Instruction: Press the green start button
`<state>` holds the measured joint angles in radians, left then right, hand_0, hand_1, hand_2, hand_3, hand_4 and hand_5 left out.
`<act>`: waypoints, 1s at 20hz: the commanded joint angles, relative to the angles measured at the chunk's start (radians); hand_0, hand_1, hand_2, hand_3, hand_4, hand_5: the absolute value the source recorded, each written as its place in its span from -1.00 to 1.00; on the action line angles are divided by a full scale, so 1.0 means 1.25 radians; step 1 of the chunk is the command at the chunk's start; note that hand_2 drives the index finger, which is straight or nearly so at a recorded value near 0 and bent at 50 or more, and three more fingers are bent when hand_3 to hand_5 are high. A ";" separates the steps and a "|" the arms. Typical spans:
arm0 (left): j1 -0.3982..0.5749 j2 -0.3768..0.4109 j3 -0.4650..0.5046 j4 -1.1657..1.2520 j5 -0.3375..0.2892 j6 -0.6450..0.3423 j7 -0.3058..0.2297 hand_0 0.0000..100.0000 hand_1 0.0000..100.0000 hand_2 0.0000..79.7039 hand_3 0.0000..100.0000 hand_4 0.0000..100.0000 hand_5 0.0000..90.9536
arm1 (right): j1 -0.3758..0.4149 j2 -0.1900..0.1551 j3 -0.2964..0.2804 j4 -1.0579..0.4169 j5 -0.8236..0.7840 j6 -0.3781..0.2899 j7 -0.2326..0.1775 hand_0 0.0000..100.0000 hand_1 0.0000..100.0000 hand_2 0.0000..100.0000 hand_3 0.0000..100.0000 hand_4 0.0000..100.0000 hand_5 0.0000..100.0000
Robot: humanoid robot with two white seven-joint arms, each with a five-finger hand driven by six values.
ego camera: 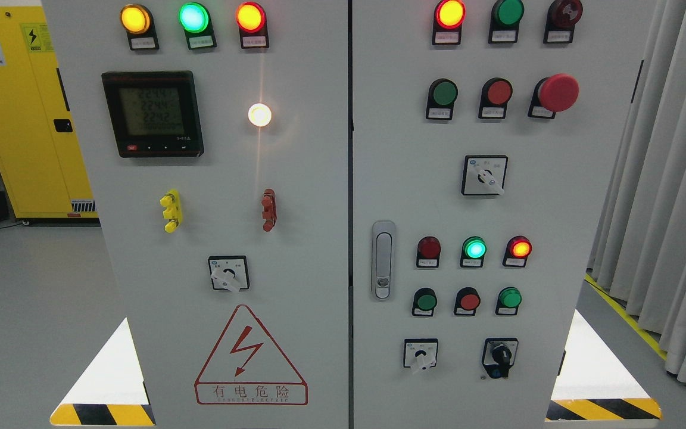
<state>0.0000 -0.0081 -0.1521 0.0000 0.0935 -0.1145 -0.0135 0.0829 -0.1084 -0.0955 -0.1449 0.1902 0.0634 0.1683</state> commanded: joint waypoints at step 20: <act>-0.021 -0.016 0.000 -0.020 0.000 0.001 0.000 -0.76 0.11 -1.00 -1.00 -1.00 -1.00 | 0.118 0.005 0.049 -0.506 0.001 -0.009 0.004 -0.63 -0.24 -1.00 -1.00 -1.00 -1.00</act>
<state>0.0000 -0.0014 -0.1520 0.0000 0.0936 -0.1150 -0.0132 0.1596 -0.1057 -0.0641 -0.3715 0.1911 0.0522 0.1709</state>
